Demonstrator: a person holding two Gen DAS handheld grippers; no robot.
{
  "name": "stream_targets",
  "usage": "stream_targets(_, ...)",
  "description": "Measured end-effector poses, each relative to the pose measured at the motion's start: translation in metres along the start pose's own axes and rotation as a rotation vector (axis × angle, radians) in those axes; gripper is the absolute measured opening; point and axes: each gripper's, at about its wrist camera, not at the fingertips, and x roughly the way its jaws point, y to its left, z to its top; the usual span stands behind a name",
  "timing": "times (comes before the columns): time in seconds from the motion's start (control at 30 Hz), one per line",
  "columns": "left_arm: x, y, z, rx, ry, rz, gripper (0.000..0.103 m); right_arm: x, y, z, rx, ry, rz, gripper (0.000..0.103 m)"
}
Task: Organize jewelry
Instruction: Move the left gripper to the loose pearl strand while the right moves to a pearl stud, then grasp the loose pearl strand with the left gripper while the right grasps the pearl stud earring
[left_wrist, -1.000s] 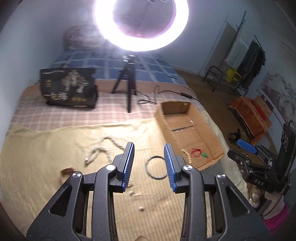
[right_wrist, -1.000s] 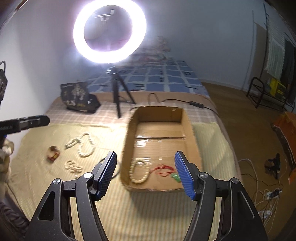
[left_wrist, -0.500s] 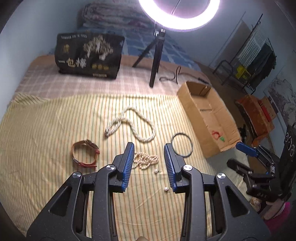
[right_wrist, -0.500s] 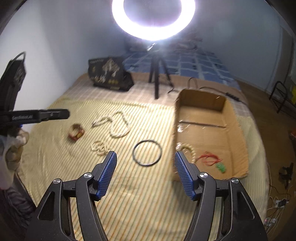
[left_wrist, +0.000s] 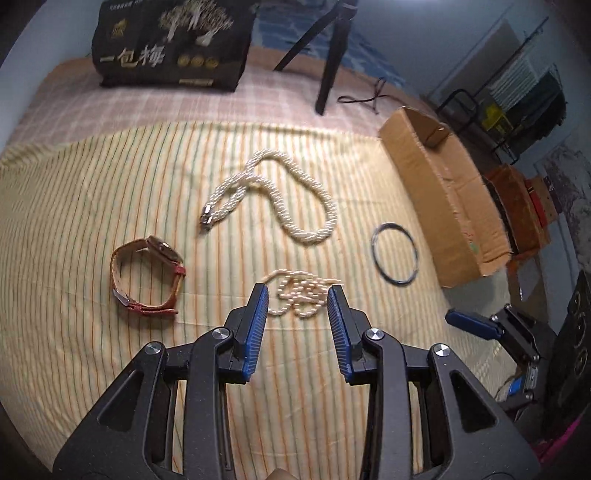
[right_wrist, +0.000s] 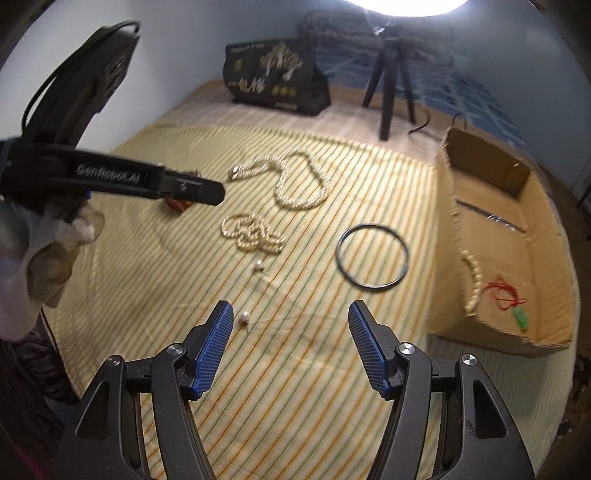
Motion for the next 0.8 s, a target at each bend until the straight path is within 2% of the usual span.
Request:
stream_targets(0.33, 0.035, 0.001, 0.002, -0.009, 0.078, 0.022, 0.033, 0.021, 0.008, -0.007, -0.010, 0.059, 0.027, 0.064)
stream_targets(0.6, 0.056, 0.000, 0.007, -0.050, 0.126, 0.006, 0.034, 0.026, 0.010, -0.013, -0.009, 0.081, 0.023, 0.064)
stream_targets(0.63, 0.057, -0.002, 0.007, -0.050, 0.127, 0.007, 0.035, 0.027, 0.009, -0.012, -0.005, 0.082, 0.024, 0.064)
stream_targets(0.7, 0.057, -0.005, 0.008, -0.051, 0.127, -0.003, 0.047, 0.027, 0.007, -0.012, 0.002, 0.084, 0.026, 0.064)
stream_targets(0.8, 0.061, -0.009, 0.009, -0.037, 0.127, 0.018, 0.048, 0.029, 0.006, -0.012, 0.005, 0.087, 0.029, 0.064)
